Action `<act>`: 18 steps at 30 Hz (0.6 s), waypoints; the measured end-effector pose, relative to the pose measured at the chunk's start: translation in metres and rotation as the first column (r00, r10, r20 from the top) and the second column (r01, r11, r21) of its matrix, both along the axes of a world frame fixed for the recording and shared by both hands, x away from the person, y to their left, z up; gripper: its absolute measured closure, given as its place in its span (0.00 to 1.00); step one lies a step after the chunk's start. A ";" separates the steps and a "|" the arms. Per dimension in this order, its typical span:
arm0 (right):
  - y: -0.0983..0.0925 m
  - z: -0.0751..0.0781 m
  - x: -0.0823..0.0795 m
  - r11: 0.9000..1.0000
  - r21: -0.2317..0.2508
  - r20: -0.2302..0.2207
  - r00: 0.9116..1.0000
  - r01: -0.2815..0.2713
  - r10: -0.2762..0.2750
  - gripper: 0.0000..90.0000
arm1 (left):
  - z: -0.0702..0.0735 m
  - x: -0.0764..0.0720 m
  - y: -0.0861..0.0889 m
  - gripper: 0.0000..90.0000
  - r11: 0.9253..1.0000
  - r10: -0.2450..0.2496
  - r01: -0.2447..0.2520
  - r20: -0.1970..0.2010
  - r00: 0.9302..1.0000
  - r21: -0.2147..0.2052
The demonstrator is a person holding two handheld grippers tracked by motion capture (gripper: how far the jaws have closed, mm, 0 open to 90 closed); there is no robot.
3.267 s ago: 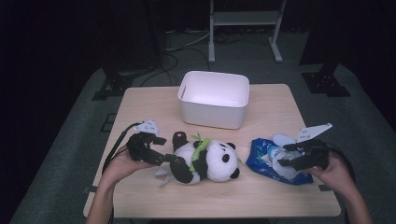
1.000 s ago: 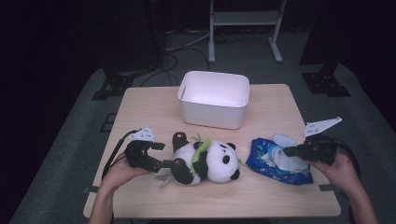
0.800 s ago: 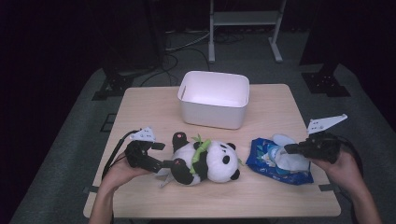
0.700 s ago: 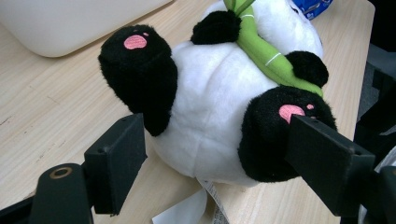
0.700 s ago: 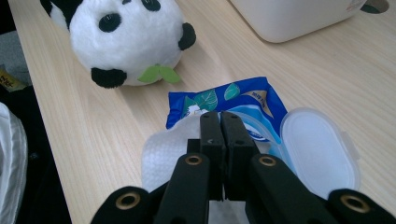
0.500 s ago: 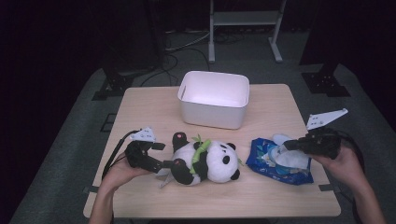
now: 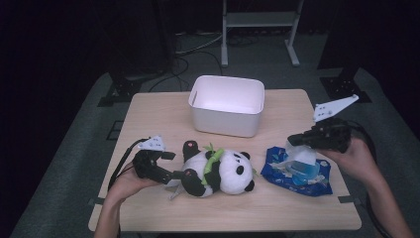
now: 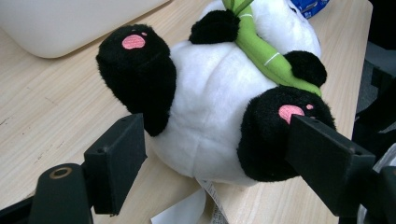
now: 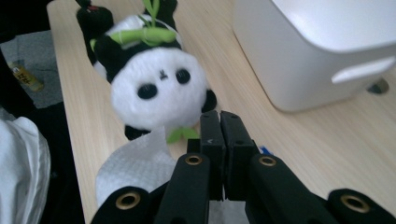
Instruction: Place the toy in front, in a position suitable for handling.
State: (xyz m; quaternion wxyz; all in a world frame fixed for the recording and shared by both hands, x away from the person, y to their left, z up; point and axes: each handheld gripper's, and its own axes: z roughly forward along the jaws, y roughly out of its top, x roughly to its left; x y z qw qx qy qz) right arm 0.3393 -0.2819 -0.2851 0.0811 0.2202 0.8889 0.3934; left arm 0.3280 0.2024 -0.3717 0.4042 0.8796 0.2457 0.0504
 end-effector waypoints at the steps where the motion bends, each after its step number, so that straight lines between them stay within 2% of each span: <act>1: 0.000 0.000 0.000 1.000 0.000 0.000 1.000 0.000 0.000 0.98 | 0.000 0.000 0.000 0.21 1.000 0.000 0.000 0.000 1.000 0.000; 3: 0.011 0.006 0.003 1.000 0.001 0.004 1.000 -0.022 0.022 0.98 | 0.000 0.000 0.000 0.21 1.000 0.001 -0.001 -0.001 1.000 -0.002; 4: 0.024 0.011 0.007 0.999 0.000 0.013 0.999 -0.050 0.050 0.98 | 0.000 0.000 0.000 0.21 1.000 -0.001 0.001 -0.001 1.000 -0.002; 5: 0.024 0.011 0.007 0.999 0.000 0.013 0.999 -0.050 0.050 0.98 | 0.000 0.000 0.000 0.21 1.000 -0.001 0.001 -0.001 1.000 -0.002; 6: 0.037 0.014 0.011 0.997 0.004 0.015 0.997 -0.081 0.081 0.98 | 0.000 0.000 -0.001 0.21 1.000 -0.003 0.003 -0.005 1.000 0.000; 8: 0.052 0.017 0.015 0.994 0.009 0.018 0.994 -0.111 0.111 0.98 | 0.000 0.000 -0.001 0.21 1.000 -0.006 0.006 -0.006 1.000 0.002; 9: 0.052 0.017 0.015 0.994 0.009 0.018 0.994 -0.111 0.111 0.98 | 0.000 0.000 -0.001 0.21 1.000 -0.008 0.008 -0.006 1.000 0.004; 10: 0.068 0.020 0.017 0.989 0.011 0.021 0.989 -0.144 0.144 0.98 | 0.000 0.000 -0.001 0.21 1.000 -0.008 0.008 -0.006 1.000 0.001; 11: 0.068 0.020 0.017 0.989 0.011 0.021 0.989 -0.144 0.144 0.98 | 0.000 0.000 -0.001 0.21 1.000 -0.008 0.008 -0.006 1.000 0.001; 12: 0.084 0.021 0.019 0.984 0.015 0.021 0.984 -0.180 0.180 0.98 | 0.000 0.000 -0.001 0.21 1.000 -0.005 0.005 -0.007 1.000 -0.004; 17: 0.115 0.020 0.021 0.971 0.017 0.016 0.971 -0.237 0.237 0.98 | 0.000 0.000 -0.001 0.21 1.000 -0.011 0.011 -0.007 1.000 -0.002; 18: 0.129 0.017 0.022 0.965 0.019 0.011 0.965 -0.263 0.262 0.98 | -0.001 0.000 -0.001 0.21 1.000 -0.012 0.012 -0.009 1.000 -0.004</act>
